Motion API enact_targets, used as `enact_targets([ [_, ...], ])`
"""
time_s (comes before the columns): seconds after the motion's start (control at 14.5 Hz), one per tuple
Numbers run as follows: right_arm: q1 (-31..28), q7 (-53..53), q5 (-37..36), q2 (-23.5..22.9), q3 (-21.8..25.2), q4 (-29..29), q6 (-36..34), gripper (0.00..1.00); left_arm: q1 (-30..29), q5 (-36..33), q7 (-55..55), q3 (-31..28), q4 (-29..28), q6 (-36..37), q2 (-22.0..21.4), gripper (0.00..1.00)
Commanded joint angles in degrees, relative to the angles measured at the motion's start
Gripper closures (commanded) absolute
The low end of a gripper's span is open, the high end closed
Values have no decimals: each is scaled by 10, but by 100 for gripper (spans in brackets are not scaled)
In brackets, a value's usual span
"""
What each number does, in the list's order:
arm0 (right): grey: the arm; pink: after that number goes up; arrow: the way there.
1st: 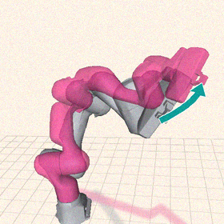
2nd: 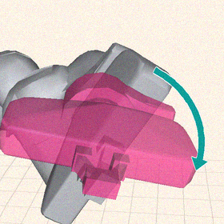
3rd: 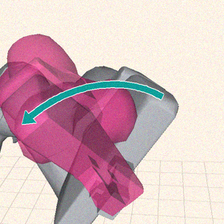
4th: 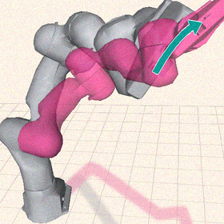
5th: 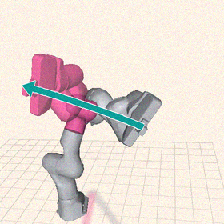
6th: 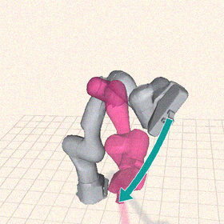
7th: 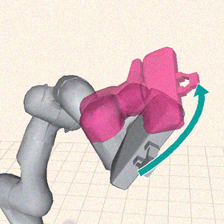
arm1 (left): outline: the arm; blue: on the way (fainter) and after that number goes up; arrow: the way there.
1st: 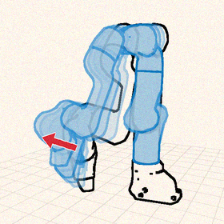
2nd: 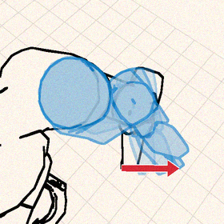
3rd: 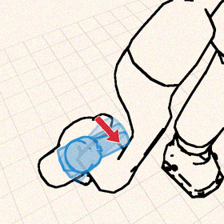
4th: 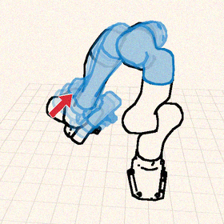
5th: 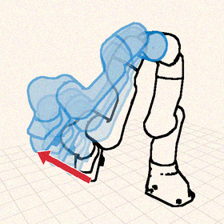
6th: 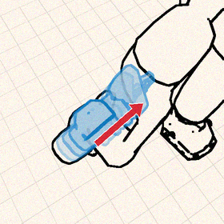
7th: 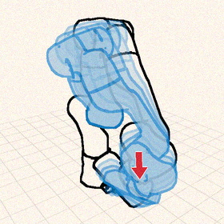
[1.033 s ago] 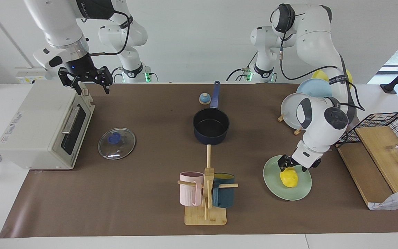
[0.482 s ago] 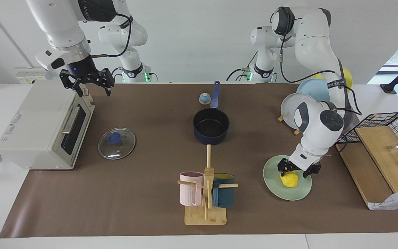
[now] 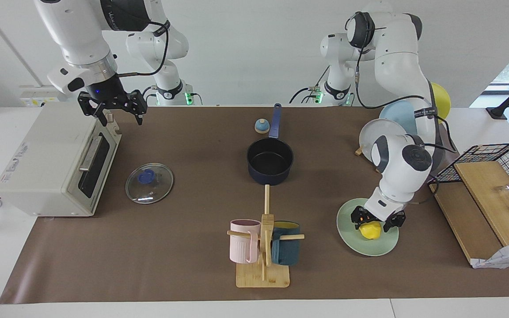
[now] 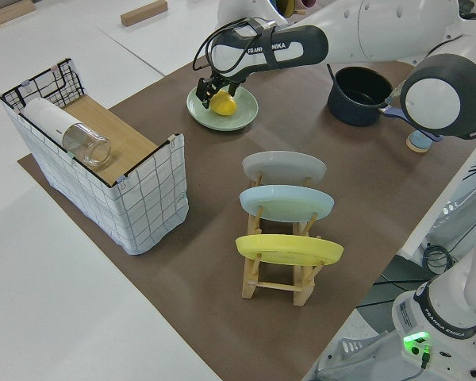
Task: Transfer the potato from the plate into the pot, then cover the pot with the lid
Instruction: 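Reach the left gripper to the yellow potato on the green plate and grasp, then carry the potato with the left gripper while the right gripper reaches the lid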
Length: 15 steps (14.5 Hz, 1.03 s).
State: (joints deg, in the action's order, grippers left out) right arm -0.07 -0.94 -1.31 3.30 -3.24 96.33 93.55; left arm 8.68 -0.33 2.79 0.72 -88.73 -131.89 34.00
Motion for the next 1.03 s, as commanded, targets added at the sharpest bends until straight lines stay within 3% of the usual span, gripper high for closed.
enact_targets([
  [0.0, -4, 11, 7, 14, -3, 18, 13, 0, 4, -15, 12, -5, 1, -2, 4, 38],
  [0.21, -4, 11, 7, 14, -4, 17, 13, 0, 4, -17, 13, -5, 5, 12, 1, 89],
  [0.28, -4, 11, 7, 14, -4, 17, 13, 0, 4, -14, 12, -5, 8, 20, 0, 100],
  [0.41, -4, 11, 6, 3, -4, 7, 13, 0, -3, -3, 10, -4, 25, 58, -14, 100],
  [0.62, 10, 10, 7, -13, -5, 6, 33, 0, -2, 87, -45, -8, 33, 150, -96, 100],
  [0.96, 31, 5, 6, -78, -8, -2, 98, 0, 87, 87, -244, -2, -40, 235, -221, 100],
])
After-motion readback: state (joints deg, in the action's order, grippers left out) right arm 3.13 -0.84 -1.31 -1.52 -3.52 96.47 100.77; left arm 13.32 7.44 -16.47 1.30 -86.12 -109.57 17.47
